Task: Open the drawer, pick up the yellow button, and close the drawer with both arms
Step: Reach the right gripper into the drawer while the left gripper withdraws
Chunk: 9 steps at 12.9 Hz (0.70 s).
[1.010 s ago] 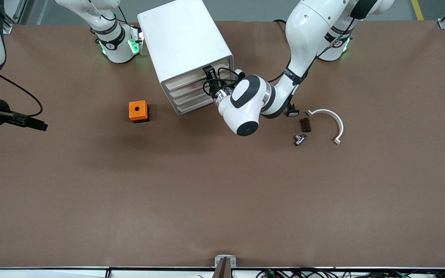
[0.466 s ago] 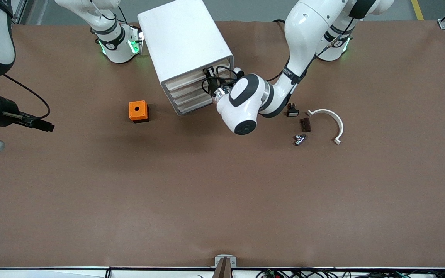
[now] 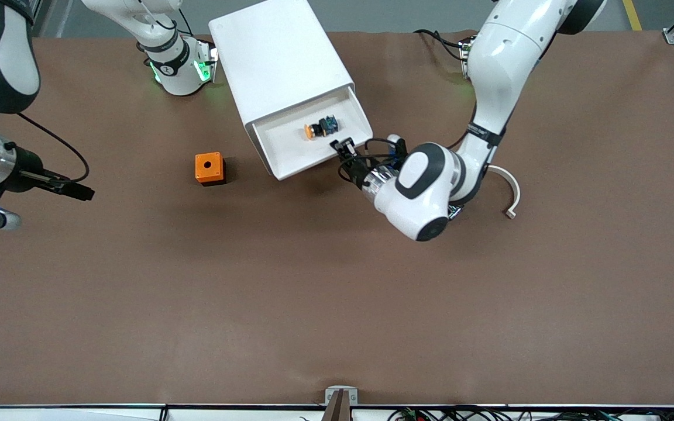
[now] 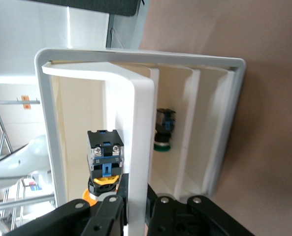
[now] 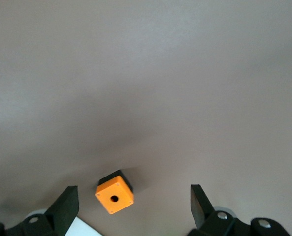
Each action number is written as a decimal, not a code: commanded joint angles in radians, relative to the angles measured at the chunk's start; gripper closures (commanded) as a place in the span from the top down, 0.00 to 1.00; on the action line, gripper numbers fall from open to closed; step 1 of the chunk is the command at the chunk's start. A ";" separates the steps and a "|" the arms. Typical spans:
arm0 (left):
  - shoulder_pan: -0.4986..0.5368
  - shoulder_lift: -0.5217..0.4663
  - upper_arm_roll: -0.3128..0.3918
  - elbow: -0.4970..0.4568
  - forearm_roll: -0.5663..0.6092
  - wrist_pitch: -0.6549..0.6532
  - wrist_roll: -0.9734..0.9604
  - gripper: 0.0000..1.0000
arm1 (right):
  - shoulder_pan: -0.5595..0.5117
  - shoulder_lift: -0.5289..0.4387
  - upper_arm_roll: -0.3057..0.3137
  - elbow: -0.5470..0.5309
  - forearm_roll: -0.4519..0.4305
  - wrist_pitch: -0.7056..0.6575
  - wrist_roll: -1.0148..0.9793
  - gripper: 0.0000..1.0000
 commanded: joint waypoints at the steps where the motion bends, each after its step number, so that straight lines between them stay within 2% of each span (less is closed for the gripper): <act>1: 0.019 0.024 0.011 0.054 0.005 0.019 0.009 0.00 | 0.142 -0.008 -0.001 -0.002 0.009 0.006 0.228 1.00; 2: 0.019 0.024 0.011 0.054 0.005 0.019 0.014 0.14 | 0.211 -0.008 -0.001 -0.003 0.009 0.018 0.338 1.00; 4: 0.021 0.022 0.011 0.053 0.004 0.019 0.014 0.55 | 0.350 -0.002 -0.001 -0.003 0.009 0.065 0.550 1.00; 5: 0.021 0.019 0.011 0.053 0.004 0.016 0.013 0.70 | 0.407 0.002 -0.001 -0.003 0.010 0.088 0.630 1.00; 9: 0.074 0.009 0.011 0.083 0.019 0.002 0.014 0.93 | 0.599 0.051 -0.001 -0.005 0.010 0.194 0.973 1.00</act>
